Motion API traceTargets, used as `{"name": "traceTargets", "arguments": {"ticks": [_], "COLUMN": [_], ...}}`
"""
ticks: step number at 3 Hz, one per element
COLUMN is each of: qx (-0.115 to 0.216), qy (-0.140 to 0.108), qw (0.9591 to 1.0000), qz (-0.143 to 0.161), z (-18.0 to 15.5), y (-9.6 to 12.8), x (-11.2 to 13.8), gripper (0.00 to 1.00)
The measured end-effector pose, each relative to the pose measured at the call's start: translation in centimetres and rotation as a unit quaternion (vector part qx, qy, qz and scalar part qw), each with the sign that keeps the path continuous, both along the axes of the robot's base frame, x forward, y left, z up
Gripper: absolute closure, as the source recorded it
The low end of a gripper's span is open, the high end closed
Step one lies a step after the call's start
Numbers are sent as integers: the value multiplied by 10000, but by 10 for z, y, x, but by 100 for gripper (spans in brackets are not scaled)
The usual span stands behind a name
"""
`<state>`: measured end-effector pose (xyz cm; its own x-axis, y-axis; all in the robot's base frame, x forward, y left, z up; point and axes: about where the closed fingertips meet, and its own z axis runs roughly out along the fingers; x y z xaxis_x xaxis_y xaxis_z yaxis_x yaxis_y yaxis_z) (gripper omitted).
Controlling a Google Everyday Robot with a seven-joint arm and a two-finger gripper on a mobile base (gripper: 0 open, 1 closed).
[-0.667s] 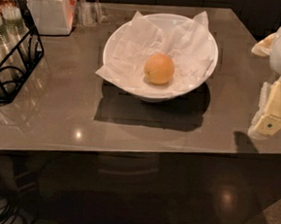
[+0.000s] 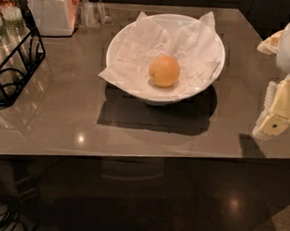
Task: Pick orange from white bowl
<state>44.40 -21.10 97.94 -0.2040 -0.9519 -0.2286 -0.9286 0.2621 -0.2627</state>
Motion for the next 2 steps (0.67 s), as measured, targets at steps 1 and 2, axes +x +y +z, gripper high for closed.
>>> {"name": "traceTargets", "arguments": {"ticks": [1, 2], "qx": [494, 1085], "qy": [-103, -61], "qw": [9981, 9919], "qz": [347, 664], "z": [5, 10], "y": [22, 46], "x": [30, 69], "gripper": [0, 0]}}
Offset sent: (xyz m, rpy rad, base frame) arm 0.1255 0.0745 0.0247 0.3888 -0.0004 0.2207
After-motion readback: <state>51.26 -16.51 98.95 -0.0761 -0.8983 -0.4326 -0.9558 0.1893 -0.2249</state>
